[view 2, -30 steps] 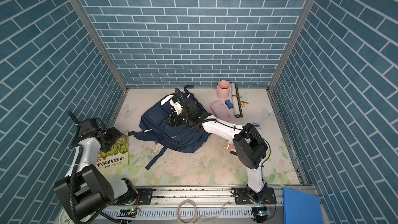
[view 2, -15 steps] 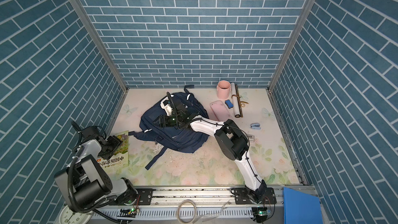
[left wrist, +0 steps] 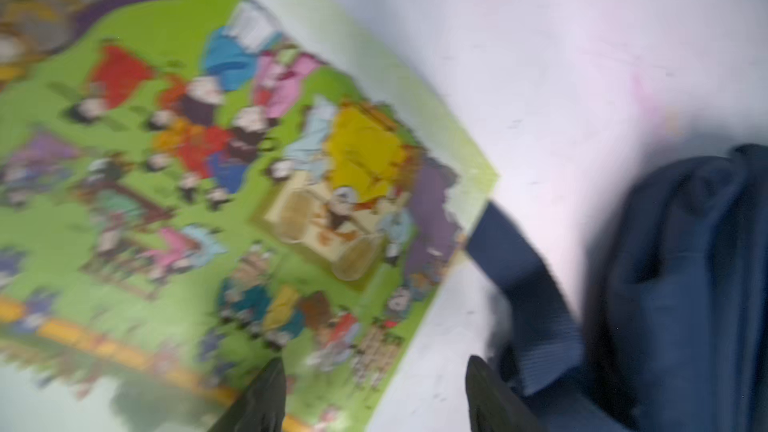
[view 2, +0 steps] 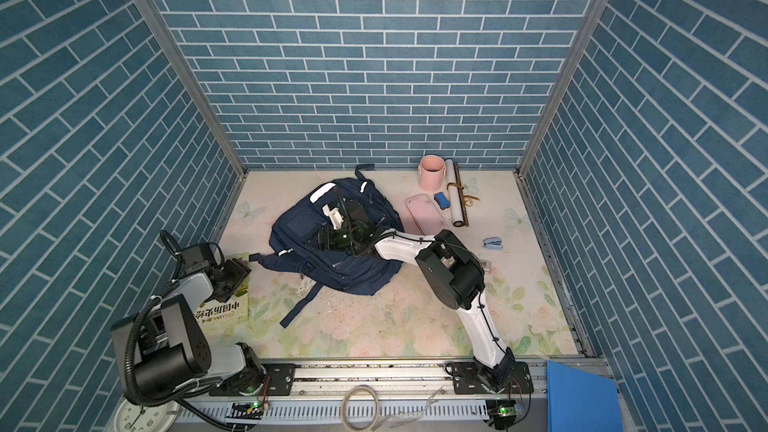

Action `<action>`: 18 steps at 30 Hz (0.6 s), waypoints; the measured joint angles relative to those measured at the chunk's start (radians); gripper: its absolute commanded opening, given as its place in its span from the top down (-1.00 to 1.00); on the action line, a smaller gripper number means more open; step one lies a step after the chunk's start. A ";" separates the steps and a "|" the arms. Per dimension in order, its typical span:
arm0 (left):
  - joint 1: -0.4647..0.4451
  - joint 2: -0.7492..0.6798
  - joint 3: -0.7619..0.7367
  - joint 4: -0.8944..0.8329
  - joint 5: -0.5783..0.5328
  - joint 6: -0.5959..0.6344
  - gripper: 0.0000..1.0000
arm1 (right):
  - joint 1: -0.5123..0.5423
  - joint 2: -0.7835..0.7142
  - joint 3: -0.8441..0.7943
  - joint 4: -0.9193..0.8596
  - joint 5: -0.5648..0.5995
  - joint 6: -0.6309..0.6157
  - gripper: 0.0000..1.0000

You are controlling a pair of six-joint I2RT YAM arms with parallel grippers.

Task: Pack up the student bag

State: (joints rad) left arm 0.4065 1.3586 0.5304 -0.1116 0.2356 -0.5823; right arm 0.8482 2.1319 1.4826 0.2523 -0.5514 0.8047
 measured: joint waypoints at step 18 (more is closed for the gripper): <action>-0.251 -0.238 0.065 -0.251 0.024 -0.198 -0.56 | -0.042 -0.045 0.064 -0.129 -0.147 -0.412 -0.03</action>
State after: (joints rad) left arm 0.1558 1.1202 0.5953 -0.3630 0.2596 -0.7807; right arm 0.8066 2.0872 1.5467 0.1230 -0.6983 0.3931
